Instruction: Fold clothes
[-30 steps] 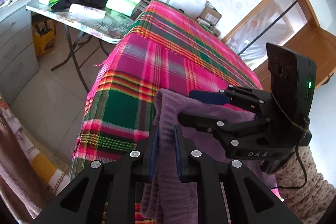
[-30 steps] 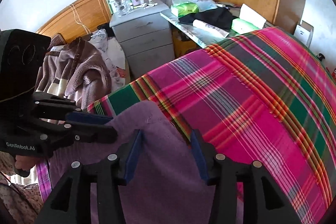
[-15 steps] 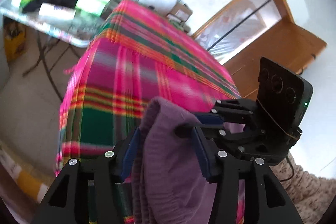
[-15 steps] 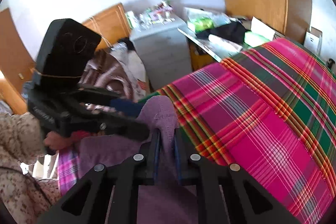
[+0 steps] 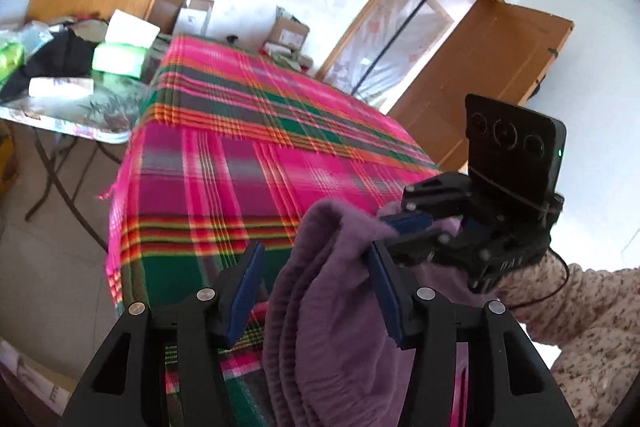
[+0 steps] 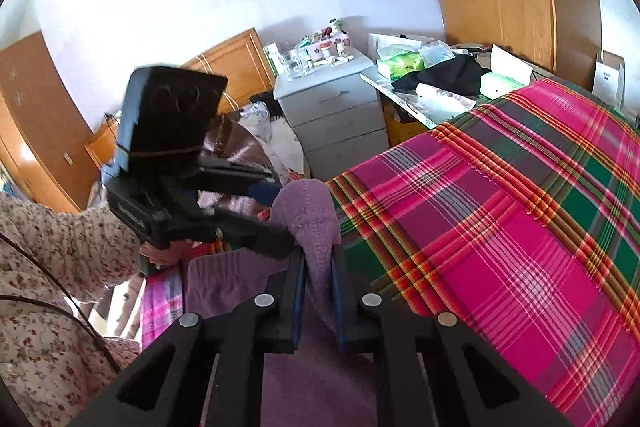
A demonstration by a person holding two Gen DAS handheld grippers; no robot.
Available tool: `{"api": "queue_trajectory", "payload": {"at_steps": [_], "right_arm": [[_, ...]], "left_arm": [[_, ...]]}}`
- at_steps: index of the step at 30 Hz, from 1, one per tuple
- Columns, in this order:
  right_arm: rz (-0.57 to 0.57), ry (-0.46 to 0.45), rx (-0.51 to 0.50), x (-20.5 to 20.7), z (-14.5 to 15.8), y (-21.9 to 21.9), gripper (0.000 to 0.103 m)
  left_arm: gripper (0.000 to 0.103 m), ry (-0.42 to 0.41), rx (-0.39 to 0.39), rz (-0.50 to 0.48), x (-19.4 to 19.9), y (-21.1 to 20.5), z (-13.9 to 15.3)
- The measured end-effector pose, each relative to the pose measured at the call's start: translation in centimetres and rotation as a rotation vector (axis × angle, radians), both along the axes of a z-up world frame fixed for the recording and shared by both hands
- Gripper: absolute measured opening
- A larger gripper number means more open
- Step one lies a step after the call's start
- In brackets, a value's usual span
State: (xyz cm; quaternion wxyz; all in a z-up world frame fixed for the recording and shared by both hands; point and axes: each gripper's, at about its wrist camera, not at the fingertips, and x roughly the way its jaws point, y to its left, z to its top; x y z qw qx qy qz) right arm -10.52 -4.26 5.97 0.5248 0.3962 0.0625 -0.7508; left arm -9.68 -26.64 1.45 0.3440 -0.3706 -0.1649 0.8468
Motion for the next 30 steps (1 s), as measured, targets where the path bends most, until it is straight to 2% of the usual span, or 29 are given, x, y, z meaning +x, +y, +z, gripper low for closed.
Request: {"api": "queue_trajectory", "payload": {"at_steps": [5, 8, 11, 13, 15, 17, 19, 23, 28, 30], "right_arm": [[0.025, -0.022, -0.026, 0.0, 0.2, 0.6, 0.012], [0.030, -0.048, -0.053, -0.3, 0.2, 0.9, 0.012], [0.011, -0.066, -0.060, -0.6, -0.1, 0.9, 0.012], [-0.009, -0.077, -0.066, -0.8, -0.3, 1.1, 0.013], [-0.036, -0.085, -0.072, -1.0, -0.2, 1.3, 0.017], [-0.055, -0.089, -0.080, -0.9, 0.0, 1.6, 0.018], [-0.085, -0.083, -0.077, -0.8, 0.2, 2.0, 0.018], [-0.178, -0.104, -0.094, -0.7, 0.6, 4.0, 0.021], [-0.350, -0.108, -0.126, 0.2, 1.4, 8.1, 0.022], [-0.428, -0.100, -0.138, 0.7, 1.7, 10.2, 0.026]], "left_arm": [[0.055, -0.026, 0.042, -0.085, -0.2, -0.1, -0.5], [0.055, -0.024, 0.031, -0.133, -0.6, 0.4, -0.4], [0.055, -0.061, 0.035, -0.170, -1.2, 1.2, -0.8], [0.055, -0.079, 0.052, -0.155, -1.3, 1.1, -0.9], [0.046, -0.100, 0.076, -0.133, -1.4, 0.9, -1.1], [0.027, -0.119, 0.094, -0.095, -1.5, 0.5, -1.2], [0.020, -0.141, 0.117, -0.062, -1.6, 0.0, -1.4], [0.018, -0.168, 0.159, -0.012, -1.5, -0.4, -1.6], [0.017, -0.213, 0.205, 0.062, -1.0, -1.3, -1.8], [0.016, -0.234, 0.227, 0.095, -0.8, -1.8, -1.8]]}}
